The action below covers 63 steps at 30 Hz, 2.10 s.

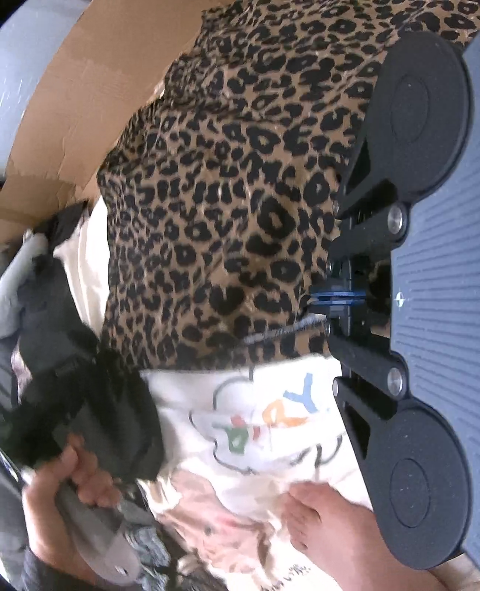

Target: Fold clothes

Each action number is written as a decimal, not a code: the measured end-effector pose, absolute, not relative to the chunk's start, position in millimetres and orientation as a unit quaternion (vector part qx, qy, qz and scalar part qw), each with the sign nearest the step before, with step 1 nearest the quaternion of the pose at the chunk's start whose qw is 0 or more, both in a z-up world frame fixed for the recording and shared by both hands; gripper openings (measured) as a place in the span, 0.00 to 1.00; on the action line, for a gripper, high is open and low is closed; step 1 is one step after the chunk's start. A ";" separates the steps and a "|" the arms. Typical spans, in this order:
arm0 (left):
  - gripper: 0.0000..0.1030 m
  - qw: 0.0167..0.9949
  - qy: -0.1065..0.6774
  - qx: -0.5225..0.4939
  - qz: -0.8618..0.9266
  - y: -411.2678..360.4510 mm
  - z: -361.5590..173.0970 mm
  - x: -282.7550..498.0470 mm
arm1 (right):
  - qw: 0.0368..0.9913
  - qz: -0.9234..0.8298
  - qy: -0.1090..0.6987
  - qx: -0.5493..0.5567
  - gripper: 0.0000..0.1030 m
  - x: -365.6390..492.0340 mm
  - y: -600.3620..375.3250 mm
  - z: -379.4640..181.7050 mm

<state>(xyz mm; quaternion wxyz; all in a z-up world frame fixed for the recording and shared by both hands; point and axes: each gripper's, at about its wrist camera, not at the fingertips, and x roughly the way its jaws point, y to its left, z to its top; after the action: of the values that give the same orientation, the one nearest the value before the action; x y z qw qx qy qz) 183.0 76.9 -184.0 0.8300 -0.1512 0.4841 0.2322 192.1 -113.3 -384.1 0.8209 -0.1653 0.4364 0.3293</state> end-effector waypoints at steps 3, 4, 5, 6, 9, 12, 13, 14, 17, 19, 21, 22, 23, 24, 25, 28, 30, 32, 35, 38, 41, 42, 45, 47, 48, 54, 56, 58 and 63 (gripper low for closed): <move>0.04 0.831 0.481 -0.153 0.235 76.5 -181.5 183.3 | 0.808 0.355 0.444 -0.154 0.00 185.8 -108.8 -384.2; 0.04 0.830 0.481 -0.153 0.236 75.8 -181.5 183.8 | 0.808 0.360 0.439 -0.160 0.00 182.3 -106.1 -382.9; 0.04 0.830 0.482 -0.152 0.236 75.2 -181.6 184.2 | 0.812 0.357 0.428 -0.172 0.00 178.7 -104.0 -380.7; 0.04 0.830 0.482 -0.151 0.237 74.5 -181.6 184.7 | 0.817 0.354 0.417 -0.183 0.00 175.8 -102.2 -378.4; 0.04 0.828 0.484 -0.151 0.238 73.0 -181.4 186.2 | 0.839 0.315 0.400 -0.193 0.00 180.0 -105.9 -371.7; 0.04 0.826 0.487 -0.154 0.237 73.3 -182.2 187.4 | 0.846 0.293 0.398 -0.201 0.08 187.6 -110.5 -371.2; 0.04 0.826 0.488 -0.155 0.236 73.4 -182.5 187.7 | 0.845 0.291 0.400 -0.204 0.20 190.2 -111.0 -372.4; 0.04 0.825 0.488 -0.157 0.237 74.0 -182.5 187.7 | 0.842 0.293 0.405 -0.201 0.28 191.6 -111.0 -373.6; 0.04 0.825 0.489 -0.157 0.237 74.5 -182.6 188.1 | 0.839 0.299 0.410 -0.195 0.34 191.8 -109.0 -373.6; 0.04 0.825 0.488 -0.157 0.239 73.7 -182.4 188.7 | 0.843 0.297 0.403 -0.197 0.34 190.0 -107.5 -370.5; 0.04 0.824 0.489 -0.157 0.239 73.0 -182.6 189.1 | 0.856 0.288 0.384 -0.191 0.34 188.8 -110.2 -362.8; 0.04 0.823 0.489 -0.158 0.240 73.0 -182.8 189.7 | 0.858 0.285 0.382 -0.191 0.34 190.8 -110.9 -362.1; 0.04 0.822 0.490 -0.160 0.241 73.5 -183.0 190.3 | 0.860 0.282 0.380 -0.192 0.36 192.8 -111.6 -361.4; 0.04 0.822 0.489 -0.164 0.243 74.2 -183.5 190.3 | 0.861 0.279 0.380 -0.191 0.39 195.2 -112.2 -361.6; 0.04 0.822 0.488 -0.166 0.243 74.8 -183.3 190.3 | 0.854 0.283 0.396 -0.185 0.41 200.3 -112.8 -367.1; 0.04 0.822 0.487 -0.169 0.243 76.0 -183.2 190.1 | 0.840 0.302 0.412 -0.183 0.41 203.0 -111.9 -375.3; 0.04 0.821 0.487 -0.169 0.243 76.4 -183.5 190.3 | 0.835 0.316 0.405 -0.198 0.41 197.8 -108.1 -376.4; 0.04 0.821 0.487 -0.172 0.245 76.6 -184.1 189.8 | 0.831 0.320 0.402 -0.212 0.41 195.6 -105.4 -380.1; 0.04 0.822 0.482 -0.168 0.252 76.7 -182.3 189.6 | 0.822 0.320 0.415 -0.222 0.00 198.7 -105.6 -388.7; 0.04 0.822 0.475 -0.173 0.261 78.3 -180.3 189.3 | 0.817 0.333 0.416 -0.221 0.00 198.9 -108.7 -390.5; 0.04 0.820 0.472 -0.180 0.270 79.9 -179.5 188.4 | 0.818 0.344 0.404 -0.222 0.00 190.4 -109.8 -385.6; 0.04 0.819 0.470 -0.184 0.273 81.1 -179.0 187.8 | 0.819 0.347 0.401 -0.221 0.00 187.6 -110.4 -384.0; 0.04 0.812 0.466 -0.211 0.280 87.6 -177.1 185.4 | 0.817 0.357 0.402 -0.210 0.00 182.1 -113.3 -381.0; 0.04 0.805 0.464 -0.239 0.280 93.0 -175.8 182.9 | 0.816 0.360 0.404 -0.201 0.00 180.0 -116.2 -379.5; 0.04 0.800 0.462 -0.260 0.280 97.2 -174.9 181.1 | 0.816 0.361 0.405 -0.197 0.00 178.9 -117.6 -378.8; 0.04 0.802 0.460 -0.251 0.287 96.4 -172.1 180.9 | 0.814 0.369 0.409 -0.186 0.00 179.0 -121.8 -379.2; 0.04 0.801 0.463 -0.241 0.293 94.2 -176.1 182.1 | 0.810 0.373 0.411 -0.189 0.00 178.6 -118.7 -381.7; 0.04 0.798 0.470 -0.232 0.297 92.7 -182.0 184.0 | 0.805 0.375 0.418 -0.189 0.00 179.6 -115.1 -385.5; 0.05 0.798 0.491 -0.187 0.295 83.2 -188.0 191.9 | 0.805 0.363 0.443 -0.158 0.03 185.9 -125.5 -380.9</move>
<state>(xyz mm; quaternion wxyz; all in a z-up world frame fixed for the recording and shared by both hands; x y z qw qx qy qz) 191.9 83.2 -188.0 0.7980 -0.1873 0.4911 0.2948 185.9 -125.5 -380.9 0.8047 -0.1583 0.4426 0.3626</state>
